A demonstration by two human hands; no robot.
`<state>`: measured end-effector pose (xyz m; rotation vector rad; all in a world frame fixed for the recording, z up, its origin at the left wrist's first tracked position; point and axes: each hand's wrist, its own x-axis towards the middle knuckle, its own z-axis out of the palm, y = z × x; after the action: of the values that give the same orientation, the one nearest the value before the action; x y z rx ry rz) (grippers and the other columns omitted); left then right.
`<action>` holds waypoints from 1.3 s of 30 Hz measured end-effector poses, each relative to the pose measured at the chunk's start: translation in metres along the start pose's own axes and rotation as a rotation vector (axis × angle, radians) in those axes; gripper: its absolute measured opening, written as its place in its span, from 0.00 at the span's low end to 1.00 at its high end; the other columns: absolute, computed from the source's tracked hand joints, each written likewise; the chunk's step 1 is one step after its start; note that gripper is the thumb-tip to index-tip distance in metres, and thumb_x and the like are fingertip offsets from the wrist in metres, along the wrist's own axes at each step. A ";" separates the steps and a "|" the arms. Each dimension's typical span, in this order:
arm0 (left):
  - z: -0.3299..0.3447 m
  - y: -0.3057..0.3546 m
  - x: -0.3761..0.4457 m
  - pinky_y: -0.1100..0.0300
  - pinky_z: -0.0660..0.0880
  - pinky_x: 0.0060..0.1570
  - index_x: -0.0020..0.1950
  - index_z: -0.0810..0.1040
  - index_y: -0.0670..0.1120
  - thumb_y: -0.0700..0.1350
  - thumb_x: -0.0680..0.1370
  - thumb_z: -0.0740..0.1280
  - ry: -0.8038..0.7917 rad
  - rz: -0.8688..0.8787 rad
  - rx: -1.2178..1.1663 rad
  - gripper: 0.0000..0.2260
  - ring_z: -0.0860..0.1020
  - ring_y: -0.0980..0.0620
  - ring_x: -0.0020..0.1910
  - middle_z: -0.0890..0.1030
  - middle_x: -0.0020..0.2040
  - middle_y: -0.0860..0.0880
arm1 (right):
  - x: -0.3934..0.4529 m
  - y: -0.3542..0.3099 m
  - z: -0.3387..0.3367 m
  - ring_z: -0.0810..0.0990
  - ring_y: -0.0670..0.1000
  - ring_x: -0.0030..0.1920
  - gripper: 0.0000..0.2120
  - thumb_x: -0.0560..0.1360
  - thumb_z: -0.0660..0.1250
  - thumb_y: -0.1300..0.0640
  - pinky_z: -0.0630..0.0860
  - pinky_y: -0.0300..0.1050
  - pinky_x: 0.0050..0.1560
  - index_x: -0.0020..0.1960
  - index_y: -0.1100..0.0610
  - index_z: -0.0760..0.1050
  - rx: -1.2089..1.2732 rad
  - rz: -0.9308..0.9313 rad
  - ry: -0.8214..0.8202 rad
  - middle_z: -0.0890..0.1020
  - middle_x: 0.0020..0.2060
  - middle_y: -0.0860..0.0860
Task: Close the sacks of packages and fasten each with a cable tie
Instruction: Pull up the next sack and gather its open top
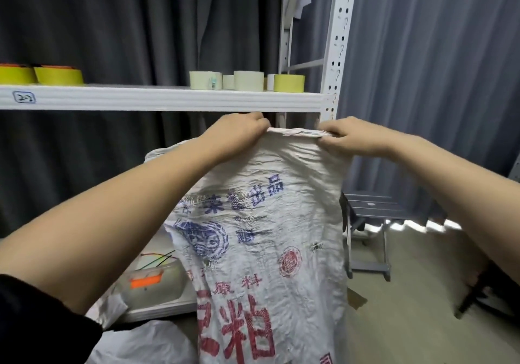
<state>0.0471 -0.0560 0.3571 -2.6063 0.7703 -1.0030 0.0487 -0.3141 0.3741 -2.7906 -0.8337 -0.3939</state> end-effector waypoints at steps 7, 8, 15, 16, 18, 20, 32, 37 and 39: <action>0.002 0.012 -0.006 0.54 0.70 0.48 0.66 0.70 0.47 0.38 0.77 0.58 -0.058 -0.087 -0.363 0.17 0.76 0.45 0.53 0.78 0.53 0.47 | -0.005 0.030 0.014 0.74 0.56 0.39 0.12 0.77 0.58 0.63 0.74 0.51 0.43 0.56 0.50 0.71 -0.229 -0.089 0.261 0.78 0.43 0.49; 0.002 0.019 -0.004 0.54 0.70 0.46 0.67 0.68 0.49 0.40 0.77 0.58 -0.074 -0.107 -0.436 0.18 0.77 0.45 0.52 0.79 0.53 0.47 | -0.004 0.031 0.018 0.76 0.57 0.39 0.14 0.77 0.59 0.63 0.75 0.51 0.43 0.59 0.50 0.72 -0.282 -0.118 0.330 0.79 0.47 0.49; 0.012 0.051 0.013 0.53 0.66 0.37 0.52 0.72 0.47 0.54 0.82 0.54 -0.026 -0.111 -0.391 0.13 0.76 0.44 0.43 0.78 0.44 0.48 | 0.002 0.013 0.031 0.79 0.54 0.49 0.13 0.79 0.58 0.50 0.74 0.49 0.43 0.60 0.52 0.73 -0.283 -0.230 0.359 0.79 0.53 0.49; 0.014 0.049 0.010 0.53 0.64 0.35 0.49 0.70 0.46 0.53 0.82 0.54 0.011 -0.071 -0.316 0.13 0.75 0.44 0.41 0.77 0.42 0.47 | -0.001 0.015 0.028 0.77 0.53 0.47 0.15 0.79 0.54 0.46 0.73 0.48 0.44 0.56 0.52 0.74 -0.282 -0.242 0.309 0.79 0.48 0.49; 0.016 0.036 0.004 0.54 0.63 0.34 0.47 0.67 0.45 0.52 0.82 0.54 0.065 -0.014 -0.231 0.11 0.74 0.44 0.39 0.76 0.41 0.46 | -0.008 0.024 0.022 0.74 0.54 0.39 0.18 0.78 0.47 0.44 0.72 0.50 0.42 0.44 0.53 0.71 -0.335 -0.237 0.214 0.74 0.36 0.49; 0.021 0.022 -0.001 0.54 0.64 0.34 0.46 0.66 0.45 0.51 0.82 0.54 0.103 -0.014 -0.189 0.11 0.75 0.42 0.38 0.76 0.39 0.46 | -0.015 0.035 0.020 0.72 0.56 0.37 0.13 0.80 0.50 0.47 0.71 0.53 0.42 0.42 0.53 0.66 -0.302 -0.163 0.147 0.71 0.32 0.48; 0.033 0.020 -0.009 0.54 0.69 0.40 0.63 0.71 0.47 0.48 0.82 0.54 0.039 -0.035 -0.219 0.13 0.78 0.44 0.47 0.81 0.49 0.47 | -0.011 0.049 0.052 0.79 0.56 0.40 0.31 0.75 0.62 0.67 0.65 0.41 0.36 0.73 0.44 0.62 -0.387 -0.193 0.344 0.81 0.47 0.47; 0.032 0.034 -0.006 0.55 0.63 0.37 0.44 0.69 0.50 0.49 0.82 0.53 -0.011 -0.119 -0.362 0.10 0.74 0.45 0.43 0.74 0.40 0.51 | -0.010 0.058 0.061 0.60 0.50 0.28 0.32 0.68 0.56 0.74 0.54 0.38 0.26 0.67 0.52 0.73 -0.594 -0.356 0.720 0.66 0.32 0.51; 0.033 0.031 -0.007 0.54 0.67 0.37 0.45 0.70 0.48 0.47 0.81 0.56 0.020 -0.083 -0.391 0.07 0.75 0.44 0.45 0.75 0.42 0.50 | -0.009 0.061 0.065 0.68 0.53 0.29 0.26 0.70 0.61 0.68 0.61 0.42 0.29 0.67 0.54 0.74 -0.605 -0.366 0.604 0.75 0.38 0.53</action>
<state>0.0534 -0.0766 0.3169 -2.9826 0.9533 -0.9855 0.0884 -0.3518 0.3031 -2.6874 -1.1995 -1.6928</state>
